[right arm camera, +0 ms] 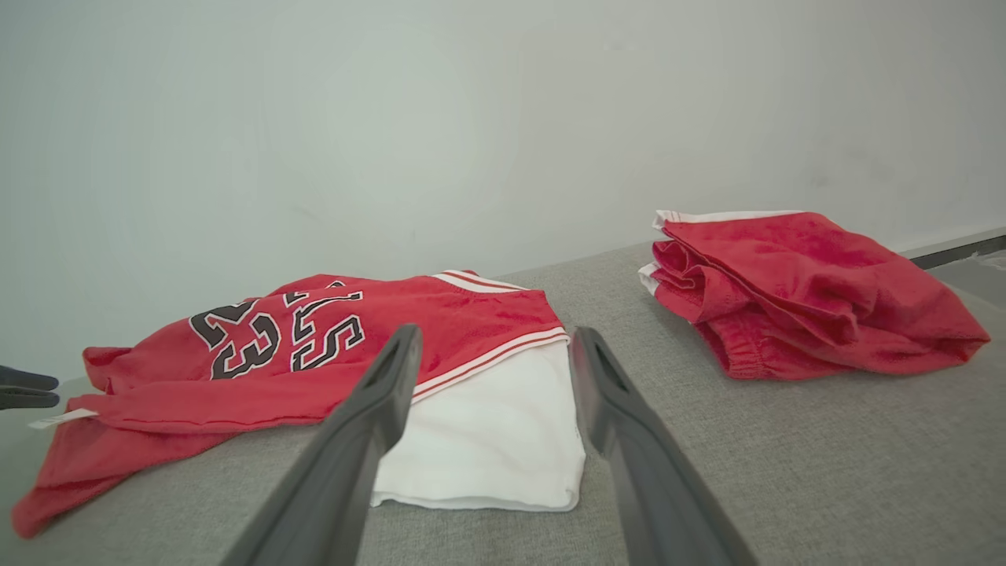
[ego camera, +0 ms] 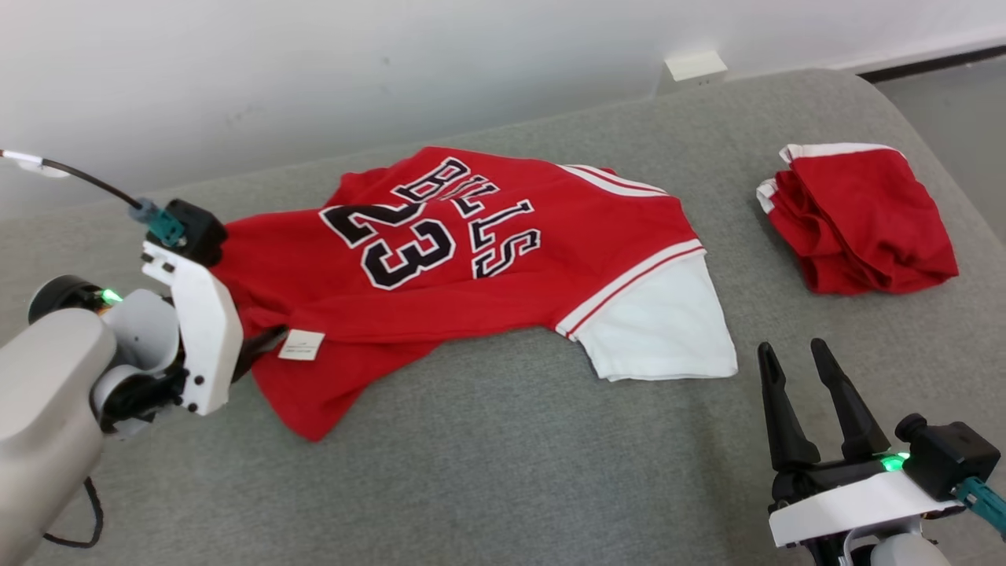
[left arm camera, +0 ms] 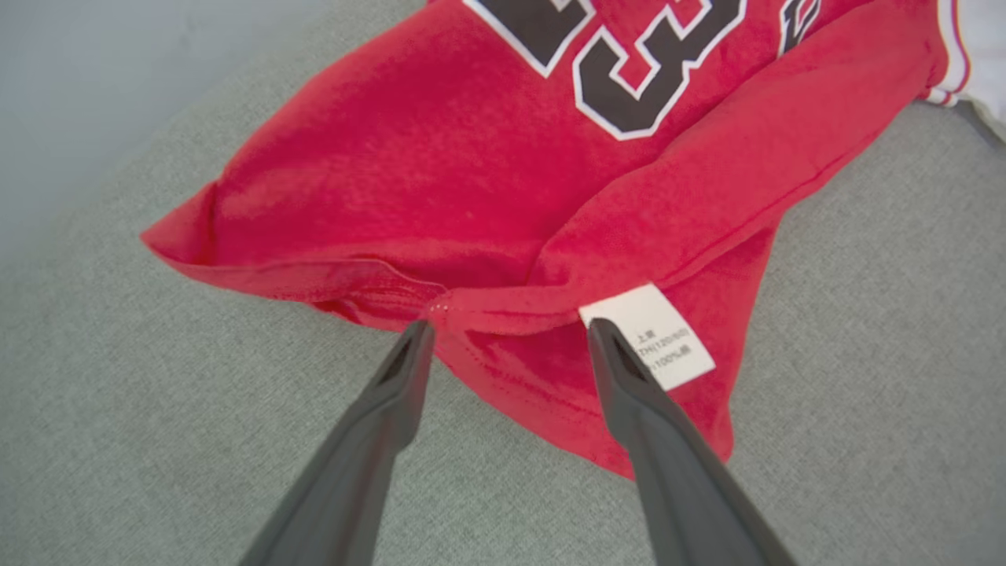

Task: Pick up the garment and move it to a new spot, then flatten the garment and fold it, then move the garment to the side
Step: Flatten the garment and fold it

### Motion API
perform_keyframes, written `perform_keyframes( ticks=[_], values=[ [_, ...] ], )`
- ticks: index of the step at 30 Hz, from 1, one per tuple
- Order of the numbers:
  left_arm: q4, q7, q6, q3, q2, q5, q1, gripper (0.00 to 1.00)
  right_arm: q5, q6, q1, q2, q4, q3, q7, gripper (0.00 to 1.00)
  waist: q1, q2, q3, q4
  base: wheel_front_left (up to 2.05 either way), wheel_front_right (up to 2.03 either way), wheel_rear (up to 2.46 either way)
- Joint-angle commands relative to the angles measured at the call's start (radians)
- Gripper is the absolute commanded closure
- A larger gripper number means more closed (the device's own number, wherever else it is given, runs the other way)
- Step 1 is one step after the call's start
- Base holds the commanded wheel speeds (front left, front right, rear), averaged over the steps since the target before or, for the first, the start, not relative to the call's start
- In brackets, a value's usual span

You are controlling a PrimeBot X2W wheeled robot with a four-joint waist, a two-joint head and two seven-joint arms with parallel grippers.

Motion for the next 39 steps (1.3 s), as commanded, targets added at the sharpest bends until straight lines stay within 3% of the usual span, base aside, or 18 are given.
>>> perform_keyframes(
  ticks=[1, 14, 15, 17, 18, 19, 30, 39],
  values=[
    [0.003, -0.001, 0.003, -0.003, 0.008, -0.005, -0.006, 0.0, 0.01, -0.002, -0.006, 0.001, 0.003, -0.001, -0.006, 0.0, 0.0001, 0.0, 0.016, -0.018, 0.0, 0.0, 0.0],
    [0.107, 0.007, 0.003, -0.071, -0.009, -0.073, -0.044, 0.0, 0.017, -0.002, -0.027, 0.014, 0.036, 0.008, -0.015, 0.0, 0.0001, 0.0, 0.05, -0.049, 0.0, 0.0, 0.0],
    [0.114, 0.012, 0.003, -0.077, -0.015, -0.08, -0.041, 0.14, 0.017, -0.002, -0.029, 0.015, 0.038, 0.008, -0.015, 0.0, 0.0001, 0.0, 0.049, -0.047, 0.0, 0.0, 0.0],
    [0.123, 0.013, 0.003, -0.087, -0.023, -0.093, -0.041, 0.57, 0.013, -0.002, -0.035, 0.012, 0.04, 0.008, -0.016, 0.0, 0.0001, 0.0, 0.045, -0.042, 0.0, 0.0, 0.0],
    [0.126, 0.011, 0.003, -0.092, -0.027, -0.101, -0.043, 0.89, 0.013, -0.002, -0.038, 0.01, 0.039, 0.008, -0.017, 0.0, 0.0001, 0.0, 0.045, -0.039, 0.0, 0.0, 0.0],
    [0.128, 0.006, 0.003, -0.097, -0.032, -0.107, -0.045, 1.0, 0.012, -0.002, -0.039, 0.008, 0.039, 0.007, -0.016, 0.0, 0.0001, 0.0, 0.042, -0.035, 0.0, 0.0, 0.0],
    [0.075, -0.019, 0.003, -0.154, -0.06, -0.176, -0.06, 1.0, 0.0, -0.002, -0.004, -0.008, 0.049, -0.002, -0.016, 0.0, 0.0001, 0.0, -0.039, 0.059, 0.0, 0.0, 0.0],
    [-0.078, 0.002, 0.003, -0.209, -0.02, -0.214, -0.053, 1.0, -0.006, -0.002, 0.036, -0.028, 0.042, -0.015, -0.002, 0.0, 0.0001, 0.0, -0.129, 0.182, 0.0, 0.0, 0.0]
  ],
)
